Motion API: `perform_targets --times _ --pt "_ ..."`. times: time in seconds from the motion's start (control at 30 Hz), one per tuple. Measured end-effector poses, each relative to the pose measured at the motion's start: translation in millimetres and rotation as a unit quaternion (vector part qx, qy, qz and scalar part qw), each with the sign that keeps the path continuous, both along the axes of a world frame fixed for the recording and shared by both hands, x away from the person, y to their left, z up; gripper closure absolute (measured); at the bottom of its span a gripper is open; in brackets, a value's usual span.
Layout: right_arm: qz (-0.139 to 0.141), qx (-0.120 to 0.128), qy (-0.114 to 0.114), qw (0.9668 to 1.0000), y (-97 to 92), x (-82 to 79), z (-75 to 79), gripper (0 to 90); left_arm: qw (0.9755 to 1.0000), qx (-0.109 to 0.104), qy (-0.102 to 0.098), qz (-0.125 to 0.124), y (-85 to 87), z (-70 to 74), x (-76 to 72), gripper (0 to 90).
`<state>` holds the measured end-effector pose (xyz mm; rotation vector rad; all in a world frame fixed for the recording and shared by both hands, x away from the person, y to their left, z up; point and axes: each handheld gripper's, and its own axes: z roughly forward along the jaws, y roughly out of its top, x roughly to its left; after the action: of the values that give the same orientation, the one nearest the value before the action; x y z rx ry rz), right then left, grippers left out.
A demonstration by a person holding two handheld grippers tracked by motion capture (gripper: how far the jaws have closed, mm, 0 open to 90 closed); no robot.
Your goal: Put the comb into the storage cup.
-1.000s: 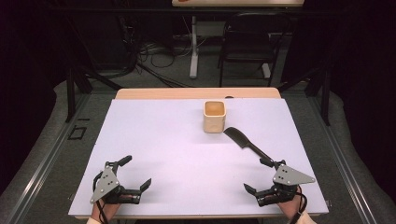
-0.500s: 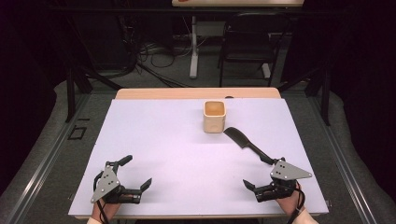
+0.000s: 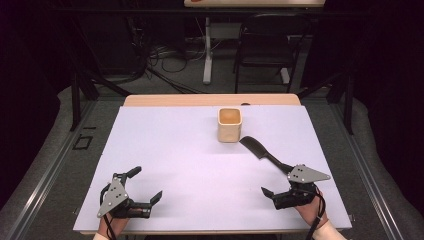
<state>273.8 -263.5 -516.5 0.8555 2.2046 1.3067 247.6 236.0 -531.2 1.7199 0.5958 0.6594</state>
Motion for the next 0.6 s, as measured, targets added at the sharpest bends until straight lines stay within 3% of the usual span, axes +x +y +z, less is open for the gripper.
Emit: perform_targets --times 0.33,0.6 --pt "-0.004 -0.021 0.035 0.9991 -1.1 12.9 2.8 0.0 1.0 0.002 -0.001 0.002 -0.1 -0.2 0.2 0.3" --pt "-0.014 -0.049 0.066 0.9965 -1.2 26.8 4.1 0.0 1.0 0.001 -0.003 0.004 -0.6 0.1 -0.5 0.3"
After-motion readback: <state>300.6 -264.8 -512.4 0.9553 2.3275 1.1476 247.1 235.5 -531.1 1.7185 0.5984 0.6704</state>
